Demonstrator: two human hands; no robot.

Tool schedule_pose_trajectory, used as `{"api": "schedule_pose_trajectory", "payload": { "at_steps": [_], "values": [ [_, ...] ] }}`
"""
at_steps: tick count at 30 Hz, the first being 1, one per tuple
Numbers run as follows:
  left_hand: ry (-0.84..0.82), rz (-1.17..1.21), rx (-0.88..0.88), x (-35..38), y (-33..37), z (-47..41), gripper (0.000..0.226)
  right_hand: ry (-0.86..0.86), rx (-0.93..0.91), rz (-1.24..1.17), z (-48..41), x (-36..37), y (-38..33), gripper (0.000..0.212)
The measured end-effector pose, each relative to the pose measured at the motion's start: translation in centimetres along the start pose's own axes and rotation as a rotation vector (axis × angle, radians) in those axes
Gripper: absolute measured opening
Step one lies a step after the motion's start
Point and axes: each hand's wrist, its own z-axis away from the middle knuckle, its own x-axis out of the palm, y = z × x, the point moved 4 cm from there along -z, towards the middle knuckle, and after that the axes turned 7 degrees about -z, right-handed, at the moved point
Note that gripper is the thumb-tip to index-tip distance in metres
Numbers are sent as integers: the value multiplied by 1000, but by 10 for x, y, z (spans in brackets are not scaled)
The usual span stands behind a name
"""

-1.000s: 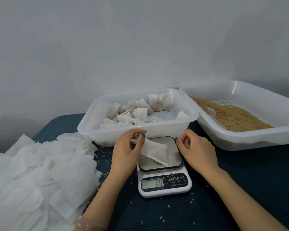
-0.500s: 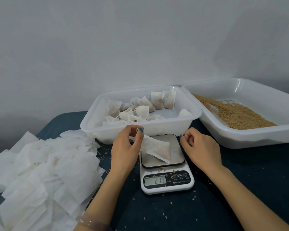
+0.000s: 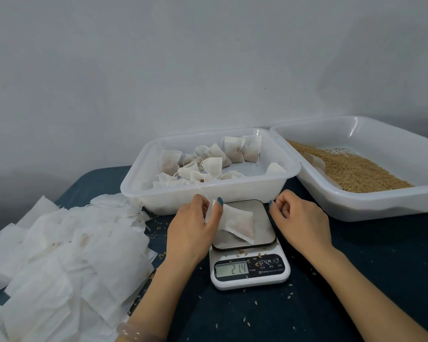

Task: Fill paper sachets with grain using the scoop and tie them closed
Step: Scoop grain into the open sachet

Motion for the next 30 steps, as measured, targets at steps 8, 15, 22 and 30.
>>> {"api": "schedule_pose_trajectory", "payload": {
  "at_steps": [8, 15, 22, 30],
  "values": [
    [12, 219, 214, -1, 16, 5, 19, 2, -5, -16, 0, 1, -1, 28],
    [156, 557, 259, -30, 28, -3, 23, 3, 17, -20, -2, 0, 1, 26],
    [382, 428, 151, -89, 5, -71, 29, 5, 9, -22, -2, 0, 1, 26],
    [144, 25, 30, -72, -38, -129, 29, 9, -15, -44, -1, 0, 0, 27]
  ]
}}
